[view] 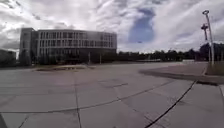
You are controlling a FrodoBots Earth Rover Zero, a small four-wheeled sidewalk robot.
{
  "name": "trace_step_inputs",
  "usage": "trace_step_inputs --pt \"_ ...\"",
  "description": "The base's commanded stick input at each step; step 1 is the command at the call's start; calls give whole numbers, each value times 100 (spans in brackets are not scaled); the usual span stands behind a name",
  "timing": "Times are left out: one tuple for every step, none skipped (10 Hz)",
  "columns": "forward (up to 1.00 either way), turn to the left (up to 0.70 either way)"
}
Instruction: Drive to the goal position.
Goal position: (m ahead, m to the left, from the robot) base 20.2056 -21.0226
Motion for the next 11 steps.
trace_step_inputs --pt "70 1" --pt "70 1" --pt "70 1" --pt "70 1" --pt "70 1" --pt "70 1" --pt "70 1" --pt "70 1" --pt "70 1" --pt "70 1" --pt "70 1"
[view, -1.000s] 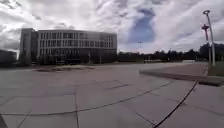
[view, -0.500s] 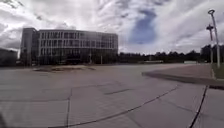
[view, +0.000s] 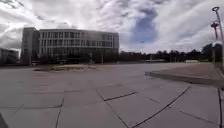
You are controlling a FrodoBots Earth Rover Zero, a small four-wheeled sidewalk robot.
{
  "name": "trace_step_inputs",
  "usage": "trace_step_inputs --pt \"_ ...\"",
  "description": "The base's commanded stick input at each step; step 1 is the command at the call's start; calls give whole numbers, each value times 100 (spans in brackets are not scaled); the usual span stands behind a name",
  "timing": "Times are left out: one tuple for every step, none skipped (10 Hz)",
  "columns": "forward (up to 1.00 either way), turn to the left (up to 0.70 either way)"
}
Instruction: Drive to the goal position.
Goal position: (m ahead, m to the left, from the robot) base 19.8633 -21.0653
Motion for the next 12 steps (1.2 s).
trace_step_inputs --pt "70 1" --pt "70 1" --pt "70 1" --pt "70 1" --pt "70 1" --pt "70 1" --pt "70 1" --pt "70 1" --pt "70 1" --pt "70 1" --pt "70 1" --pt "70 1"
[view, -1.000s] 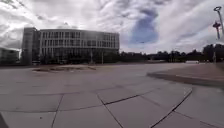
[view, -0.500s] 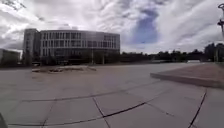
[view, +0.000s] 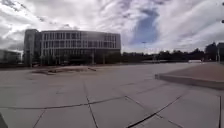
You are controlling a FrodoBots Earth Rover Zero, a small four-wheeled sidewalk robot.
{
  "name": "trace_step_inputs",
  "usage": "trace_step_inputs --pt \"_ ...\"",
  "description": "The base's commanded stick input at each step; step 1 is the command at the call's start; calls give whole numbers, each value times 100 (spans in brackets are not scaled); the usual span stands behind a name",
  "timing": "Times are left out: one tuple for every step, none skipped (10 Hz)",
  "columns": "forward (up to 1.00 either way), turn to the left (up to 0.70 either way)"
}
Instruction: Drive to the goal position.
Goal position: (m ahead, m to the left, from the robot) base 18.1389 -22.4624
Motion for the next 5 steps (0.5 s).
trace_step_inputs --pt "70 1" --pt "70 1" --pt "70 1" --pt "70 1" --pt "70 1"
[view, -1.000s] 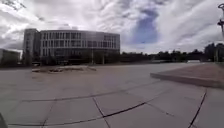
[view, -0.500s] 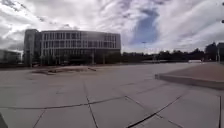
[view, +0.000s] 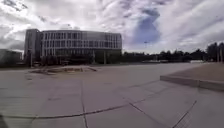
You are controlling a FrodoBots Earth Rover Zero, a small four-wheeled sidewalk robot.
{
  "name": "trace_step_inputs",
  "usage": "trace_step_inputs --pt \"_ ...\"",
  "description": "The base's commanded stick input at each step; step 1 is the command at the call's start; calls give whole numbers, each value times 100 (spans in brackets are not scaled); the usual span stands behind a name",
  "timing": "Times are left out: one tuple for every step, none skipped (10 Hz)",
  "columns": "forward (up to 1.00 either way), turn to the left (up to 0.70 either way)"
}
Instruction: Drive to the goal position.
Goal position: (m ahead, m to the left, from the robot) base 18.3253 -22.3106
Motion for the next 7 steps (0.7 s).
trace_step_inputs --pt "70 1" --pt "70 1" --pt "70 1" --pt "70 1" --pt "70 1" --pt "70 1" --pt "70 1"
